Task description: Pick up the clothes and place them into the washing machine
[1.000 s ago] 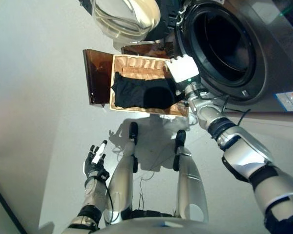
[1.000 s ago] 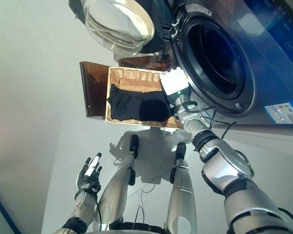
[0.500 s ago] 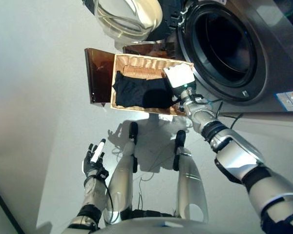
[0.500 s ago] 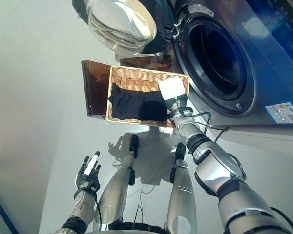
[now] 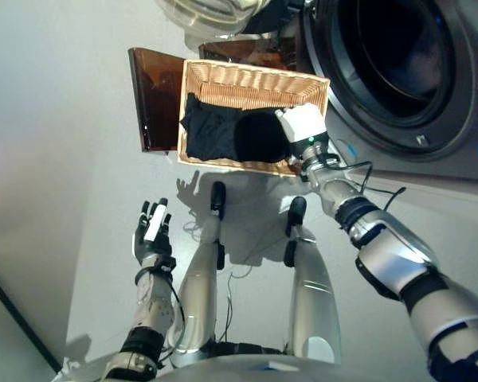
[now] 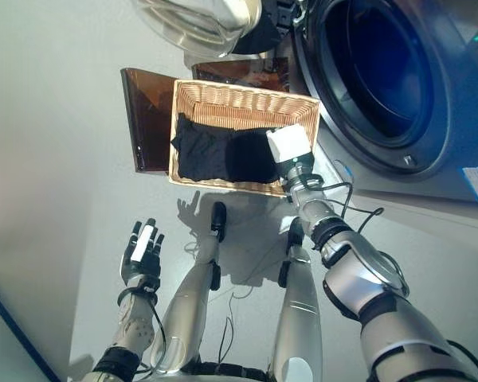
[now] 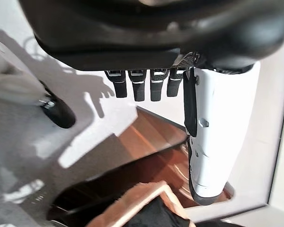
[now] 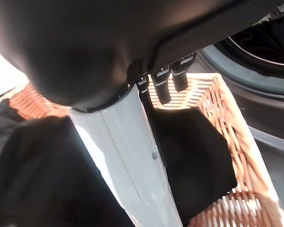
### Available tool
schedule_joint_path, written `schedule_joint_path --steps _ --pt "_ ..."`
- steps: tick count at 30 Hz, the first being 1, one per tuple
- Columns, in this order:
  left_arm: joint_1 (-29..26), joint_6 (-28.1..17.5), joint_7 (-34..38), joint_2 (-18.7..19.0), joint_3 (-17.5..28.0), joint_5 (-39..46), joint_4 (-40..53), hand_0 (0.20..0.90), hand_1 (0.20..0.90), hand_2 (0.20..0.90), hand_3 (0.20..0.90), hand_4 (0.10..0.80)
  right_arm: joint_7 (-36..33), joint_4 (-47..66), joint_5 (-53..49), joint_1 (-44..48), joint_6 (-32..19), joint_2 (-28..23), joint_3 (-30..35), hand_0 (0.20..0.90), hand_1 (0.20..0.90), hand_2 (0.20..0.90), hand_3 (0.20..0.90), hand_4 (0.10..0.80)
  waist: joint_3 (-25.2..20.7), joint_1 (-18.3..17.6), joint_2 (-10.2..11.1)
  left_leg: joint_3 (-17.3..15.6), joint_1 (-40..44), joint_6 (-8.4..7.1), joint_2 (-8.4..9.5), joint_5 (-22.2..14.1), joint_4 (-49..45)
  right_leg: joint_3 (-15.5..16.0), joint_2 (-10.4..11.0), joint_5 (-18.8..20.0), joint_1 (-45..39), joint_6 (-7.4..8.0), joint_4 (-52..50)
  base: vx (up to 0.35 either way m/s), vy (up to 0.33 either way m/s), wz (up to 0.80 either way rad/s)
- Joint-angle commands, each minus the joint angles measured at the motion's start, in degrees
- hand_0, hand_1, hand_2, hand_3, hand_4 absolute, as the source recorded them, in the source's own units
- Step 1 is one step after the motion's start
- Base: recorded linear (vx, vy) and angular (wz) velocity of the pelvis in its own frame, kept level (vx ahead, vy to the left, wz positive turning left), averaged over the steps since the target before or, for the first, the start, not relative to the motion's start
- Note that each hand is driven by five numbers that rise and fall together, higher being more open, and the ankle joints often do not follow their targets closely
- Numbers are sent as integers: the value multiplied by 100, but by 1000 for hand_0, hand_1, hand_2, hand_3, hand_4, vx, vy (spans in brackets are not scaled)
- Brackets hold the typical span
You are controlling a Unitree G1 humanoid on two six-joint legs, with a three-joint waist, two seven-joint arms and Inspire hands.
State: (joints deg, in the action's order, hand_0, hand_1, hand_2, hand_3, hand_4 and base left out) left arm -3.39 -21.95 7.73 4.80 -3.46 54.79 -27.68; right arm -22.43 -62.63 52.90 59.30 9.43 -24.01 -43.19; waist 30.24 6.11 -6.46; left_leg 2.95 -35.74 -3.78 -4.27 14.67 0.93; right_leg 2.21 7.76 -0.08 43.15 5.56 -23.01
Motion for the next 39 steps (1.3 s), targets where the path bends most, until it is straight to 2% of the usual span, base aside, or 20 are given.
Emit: schedule_joint_path --steps 1,11,19,28,29,30,31,32,39 --pt "482 -490 19 582 -51 14 878 900 900 900 900 800 -270 45 -229 607 -33 -345 -31 900 900 900 900 800 -45 173 -76 -10 -503 -260 111 -267 -325 -317 223 604 10 300 1140 -29 9 6" --pt "407 -559 27 637 -256 48 1622 900 900 900 900 800 -399 -423 -596 1200 -9 -623 -152 900 900 900 900 800 -45 327 -276 183 -1304 -264 262 -221 -533 -236 348 517 712 276 782 -20 17 13" --pt "312 -588 133 637 -409 86 1679 900 900 900 900 800 -523 -721 -889 1743 -15 -685 -337 900 900 900 900 800 -45 481 -444 366 -1898 -247 428 -243 -800 -180 457 357 1158 261 415 -15 18 15" --pt "185 -583 188 635 -543 151 1662 900 900 900 900 800 -618 -857 -1109 2046 -23 -647 -457 900 900 900 900 800 -45 573 -551 463 -2091 -243 500 -190 -805 -169 507 310 1320 240 327 -6 26 8" --pt "126 -595 206 634 -570 163 1653 900 900 900 900 800 -647 -903 -1175 2125 -23 -641 -477 815 815 815 815 739 -45 603 -575 501 -2123 -248 522 -154 -774 -163 511 308 1339 242 330 -6 14 5" --pt "122 -596 205 632 -579 168 1660 900 900 900 900 800 -660 -916 -1207 2153 -28 -637 -469 667 667 667 667 633 -45 613 -583 505 -2125 -250 525 -140 -758 -161 513 308 1337 243 340 -7 24 5" --pt "115 -598 225 640 -577 155 1664 900 900 900 900 800 -672 -924 -1225 2179 -31 -631 -467 274 274 274 274 353 -45 619 -584 513 -2137 -253 525 -122 -737 -169 507 314 1334 242 363 -4 22 5" --pt "105 -603 234 645 -576 165 1674 900 900 900 900 800 -683 -939 -1233 2217 -25 -630 -493 200 200 200 200 300 -45 630 -590 517 -2138 -253 524 -112 -724 -175 502 315 1344 244 369 -4 33 3" --pt "105 -605 252 596 -595 219 1628 900 900 900 900 800 -718 -966 -1438 2296 -54 -614 -441 200 200 200 200 300 -45 624 -587 485 -2085 -244 518 -67 -628 -245 464 340 1340 240 424 -1 14 0"
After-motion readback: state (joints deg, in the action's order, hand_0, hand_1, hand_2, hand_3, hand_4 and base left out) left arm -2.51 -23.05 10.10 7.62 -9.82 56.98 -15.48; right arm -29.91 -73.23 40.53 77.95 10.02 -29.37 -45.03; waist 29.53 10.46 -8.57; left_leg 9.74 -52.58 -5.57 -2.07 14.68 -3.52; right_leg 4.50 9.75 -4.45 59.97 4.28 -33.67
